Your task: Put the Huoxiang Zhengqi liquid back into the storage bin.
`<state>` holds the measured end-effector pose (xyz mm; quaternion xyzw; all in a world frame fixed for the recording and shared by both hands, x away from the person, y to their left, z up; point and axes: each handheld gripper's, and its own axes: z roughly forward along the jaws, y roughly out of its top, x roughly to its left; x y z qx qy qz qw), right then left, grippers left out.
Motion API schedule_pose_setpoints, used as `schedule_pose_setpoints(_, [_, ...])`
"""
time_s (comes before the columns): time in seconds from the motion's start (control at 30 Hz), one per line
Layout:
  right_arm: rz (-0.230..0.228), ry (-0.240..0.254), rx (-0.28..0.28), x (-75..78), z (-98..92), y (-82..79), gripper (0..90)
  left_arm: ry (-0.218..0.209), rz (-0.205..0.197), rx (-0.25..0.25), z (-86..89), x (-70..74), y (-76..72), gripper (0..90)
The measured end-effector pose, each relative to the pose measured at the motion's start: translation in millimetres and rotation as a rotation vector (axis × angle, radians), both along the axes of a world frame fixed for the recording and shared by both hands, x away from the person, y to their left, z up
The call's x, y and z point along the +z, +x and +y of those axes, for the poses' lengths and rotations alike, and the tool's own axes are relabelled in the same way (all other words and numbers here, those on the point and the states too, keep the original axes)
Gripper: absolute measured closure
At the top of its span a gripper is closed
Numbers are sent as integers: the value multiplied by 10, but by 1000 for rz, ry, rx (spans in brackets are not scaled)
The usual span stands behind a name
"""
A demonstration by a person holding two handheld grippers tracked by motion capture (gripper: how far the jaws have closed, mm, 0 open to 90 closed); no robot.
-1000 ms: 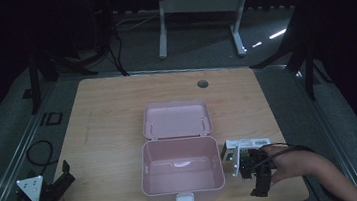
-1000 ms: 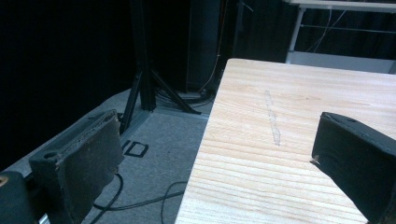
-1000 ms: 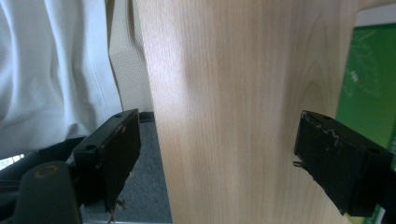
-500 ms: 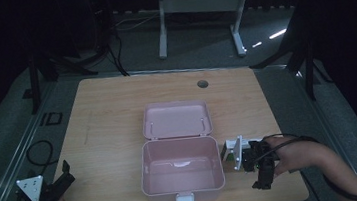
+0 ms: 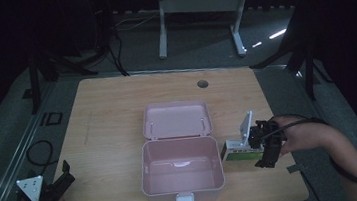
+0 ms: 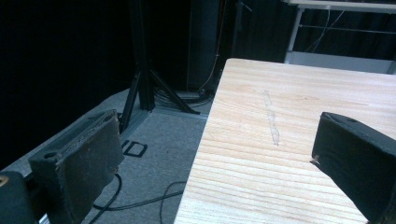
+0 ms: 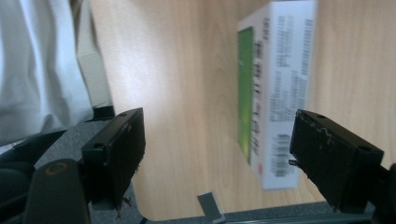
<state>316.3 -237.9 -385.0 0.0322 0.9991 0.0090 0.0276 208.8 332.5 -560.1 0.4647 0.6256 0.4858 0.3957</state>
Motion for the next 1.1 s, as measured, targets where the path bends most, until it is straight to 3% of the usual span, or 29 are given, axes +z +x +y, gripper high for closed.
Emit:
schedule_pose_setpoints(0.27, [-11,-7,-28,-14,-58,156,235,-1,1,-2,2,-1,1,19])
schedule_pose_setpoints(0.73, [7,-13,-36,-174,-40,411,317,5,7,-2,-4,-1,6,20])
schedule_pose_setpoints(0.9, [-8,-31,-38,-269,-19,471,334,3,2,-3,-2,-1,5,19])
schedule_pose_setpoints(1.1, [4,-12,-44,-348,-9,513,347,3,2,-3,-1,-1,4,20])
